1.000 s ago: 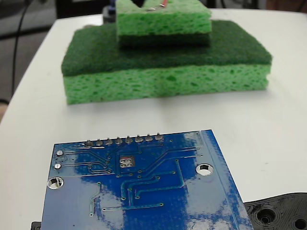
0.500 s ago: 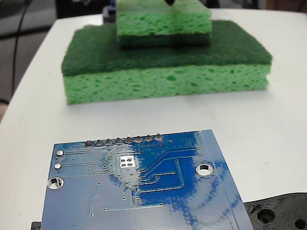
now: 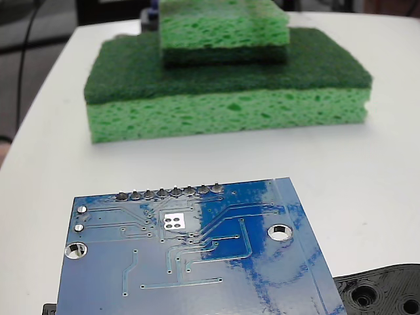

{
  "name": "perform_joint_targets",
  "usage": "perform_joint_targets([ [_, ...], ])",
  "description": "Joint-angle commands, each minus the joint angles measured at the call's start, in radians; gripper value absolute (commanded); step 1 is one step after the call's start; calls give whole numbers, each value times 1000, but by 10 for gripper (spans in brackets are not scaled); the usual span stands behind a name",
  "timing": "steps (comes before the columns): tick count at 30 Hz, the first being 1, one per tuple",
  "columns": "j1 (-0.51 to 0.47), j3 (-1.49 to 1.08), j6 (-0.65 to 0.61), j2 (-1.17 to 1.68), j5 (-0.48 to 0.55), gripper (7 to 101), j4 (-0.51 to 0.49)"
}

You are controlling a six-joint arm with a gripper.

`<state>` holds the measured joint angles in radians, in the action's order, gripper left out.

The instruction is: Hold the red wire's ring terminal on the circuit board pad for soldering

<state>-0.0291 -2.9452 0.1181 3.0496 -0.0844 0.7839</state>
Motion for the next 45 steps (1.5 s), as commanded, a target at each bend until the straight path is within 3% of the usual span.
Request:
perform_joint_targets([
  [1, -2, -2, 0, 3, -11, 1003, -2],
  [12, 21, -44, 6, 5, -60, 1003, -8],
  [19, 25, -48, 2, 5, -57, 1003, -9],
  [26, 23, -48, -34, 5, 9, 1003, -9],
  [45, 18, -48, -14, 5, -18, 1003, -11],
])
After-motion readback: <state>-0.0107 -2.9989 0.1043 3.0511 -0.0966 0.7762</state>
